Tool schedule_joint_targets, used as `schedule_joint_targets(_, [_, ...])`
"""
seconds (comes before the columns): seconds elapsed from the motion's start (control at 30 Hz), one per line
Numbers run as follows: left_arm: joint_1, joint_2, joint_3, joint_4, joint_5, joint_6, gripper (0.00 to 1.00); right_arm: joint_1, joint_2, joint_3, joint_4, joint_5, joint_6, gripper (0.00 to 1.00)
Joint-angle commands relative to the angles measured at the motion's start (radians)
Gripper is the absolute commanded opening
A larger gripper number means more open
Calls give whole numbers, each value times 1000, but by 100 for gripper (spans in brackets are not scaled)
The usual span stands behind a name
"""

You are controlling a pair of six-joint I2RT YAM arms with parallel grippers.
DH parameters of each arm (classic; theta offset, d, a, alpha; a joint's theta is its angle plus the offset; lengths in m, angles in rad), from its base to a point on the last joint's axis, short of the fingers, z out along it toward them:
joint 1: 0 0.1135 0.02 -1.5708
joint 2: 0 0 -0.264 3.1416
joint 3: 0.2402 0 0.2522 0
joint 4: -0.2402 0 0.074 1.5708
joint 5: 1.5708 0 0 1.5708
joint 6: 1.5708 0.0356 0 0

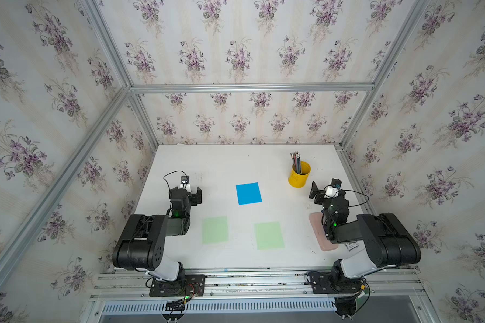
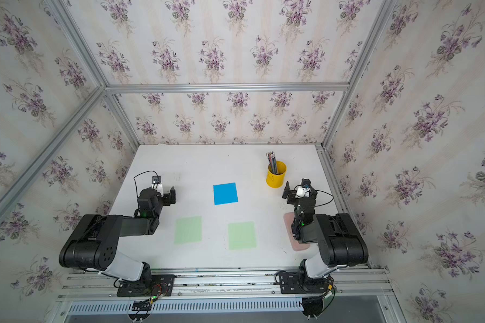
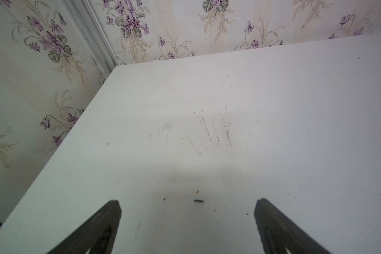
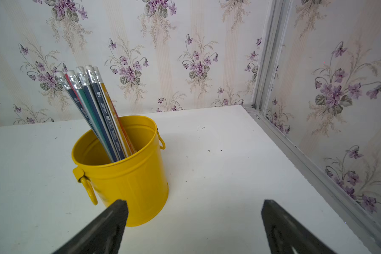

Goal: Fold the square paper along the opposite sides
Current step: Pick up the paper from the center of the board.

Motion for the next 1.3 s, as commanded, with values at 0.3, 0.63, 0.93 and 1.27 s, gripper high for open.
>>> schedule_joint_targets(0.3, [0, -3, 2, 39, -7, -3, 99, 0, -2, -4, 6, -9, 4, 100])
schedule_joint_targets(0.63, [0, -7, 0, 49, -16, 0, 99, 5, -12, -9, 9, 35, 10, 100])
schedule_joint_targets(0.93, [-138, -319, 366, -765, -319, -125, 99, 246, -319, 312, -670, 259, 74, 100])
schedule_joint_targets(1.27, [-247, -8, 850, -1377, -86, -472, 99, 385, 15, 749, -1098, -324, 338, 100])
